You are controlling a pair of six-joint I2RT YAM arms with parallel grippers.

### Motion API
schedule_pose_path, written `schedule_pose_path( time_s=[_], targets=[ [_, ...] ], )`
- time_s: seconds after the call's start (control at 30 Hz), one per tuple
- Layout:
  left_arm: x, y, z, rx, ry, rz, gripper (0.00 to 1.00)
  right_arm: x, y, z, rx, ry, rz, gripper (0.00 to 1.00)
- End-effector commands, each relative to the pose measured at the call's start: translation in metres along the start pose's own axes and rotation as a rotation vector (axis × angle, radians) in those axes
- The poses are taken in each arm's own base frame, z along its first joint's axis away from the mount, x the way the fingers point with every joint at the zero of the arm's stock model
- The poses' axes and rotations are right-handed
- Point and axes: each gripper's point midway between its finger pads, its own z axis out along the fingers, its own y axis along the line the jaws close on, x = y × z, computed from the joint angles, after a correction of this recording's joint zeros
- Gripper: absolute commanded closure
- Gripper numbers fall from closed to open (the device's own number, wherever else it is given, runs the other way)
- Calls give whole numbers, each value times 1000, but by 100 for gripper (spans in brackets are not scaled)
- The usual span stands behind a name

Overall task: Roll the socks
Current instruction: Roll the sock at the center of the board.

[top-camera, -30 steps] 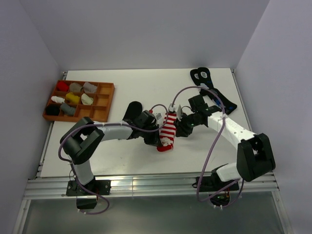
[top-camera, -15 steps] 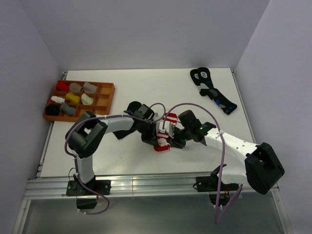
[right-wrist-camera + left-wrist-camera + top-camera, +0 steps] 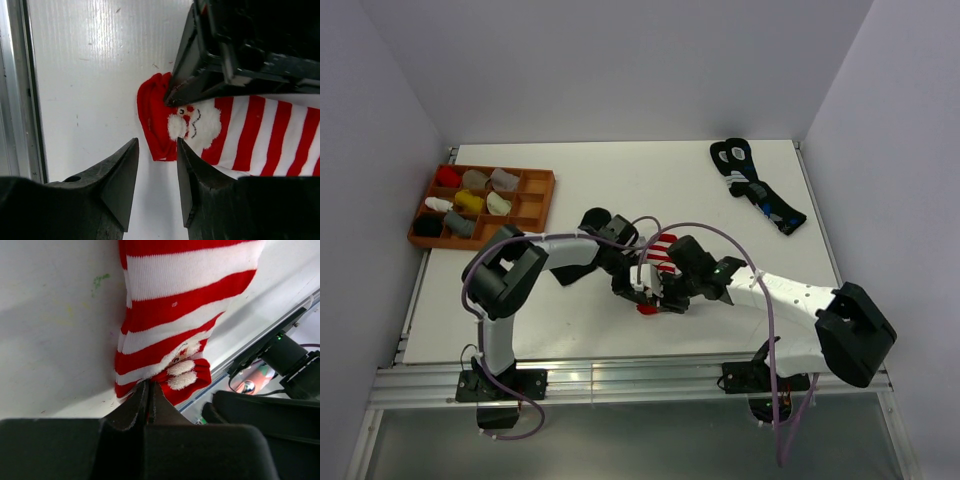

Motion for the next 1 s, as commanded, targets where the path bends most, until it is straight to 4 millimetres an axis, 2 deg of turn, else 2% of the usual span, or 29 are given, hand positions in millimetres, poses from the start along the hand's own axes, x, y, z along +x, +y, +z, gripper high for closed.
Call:
schedule_pose_path(
  time_s=[0.0, 0.17, 0.57, 0.67, 0.8, 0.83, 0.97],
  targets=[
    [-5, -14, -2, 37, 15, -13, 100, -7, -7, 6, 15, 19, -58, 56],
    [-7, -20, -1, 55, 29, -20, 100, 6, 2, 13, -7, 69, -93, 55],
    [-4, -23, -2, 82, 22, -23, 100, 20, -10, 27, 68, 122, -77, 57],
    [-1, -23, -1, 97, 25, -27, 100, 23, -10, 29, 67, 132, -59, 62],
    [1, -21, 1, 113, 15, -23, 96, 24, -7, 30, 35, 145, -31, 79],
    [4, -18, 2, 109, 16, -32, 94, 19, -9, 29, 25, 138, -26, 80],
    [3, -19, 0, 131, -27, -35, 89, 23, -8, 26, -44, 154, 38, 82]
  ],
)
